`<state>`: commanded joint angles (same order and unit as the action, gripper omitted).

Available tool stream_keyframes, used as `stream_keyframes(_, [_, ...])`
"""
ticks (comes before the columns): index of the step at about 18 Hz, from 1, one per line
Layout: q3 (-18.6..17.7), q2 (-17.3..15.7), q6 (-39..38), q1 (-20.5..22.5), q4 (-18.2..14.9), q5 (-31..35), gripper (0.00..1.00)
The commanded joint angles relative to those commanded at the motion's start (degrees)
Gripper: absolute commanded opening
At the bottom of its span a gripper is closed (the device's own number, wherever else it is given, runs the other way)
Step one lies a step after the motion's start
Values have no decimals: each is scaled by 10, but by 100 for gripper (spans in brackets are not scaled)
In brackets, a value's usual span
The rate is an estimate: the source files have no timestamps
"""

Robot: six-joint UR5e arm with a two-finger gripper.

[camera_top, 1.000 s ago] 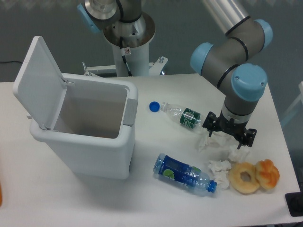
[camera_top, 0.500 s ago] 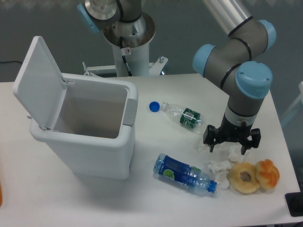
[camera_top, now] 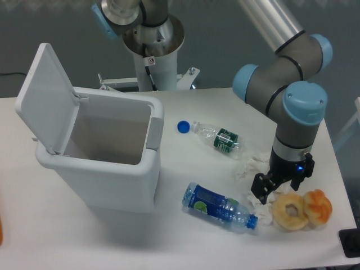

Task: Pick up the plastic bottle
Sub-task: 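Move the gripper over to the blue-label bottle's cap end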

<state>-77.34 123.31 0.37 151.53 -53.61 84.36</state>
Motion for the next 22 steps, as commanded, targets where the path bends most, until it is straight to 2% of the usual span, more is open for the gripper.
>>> stream_keyframes(6, [-18, -3, -121, -27, -4, 68, 100])
stream_keyframes(9, [-33, -7, -177, -27, -4, 74, 100])
stream_keyframes(14, [-36, 0, -316, -31, -13, 81, 100])
stream_keyframes(22, [-31, 28, -374, -33, -14, 70, 100])
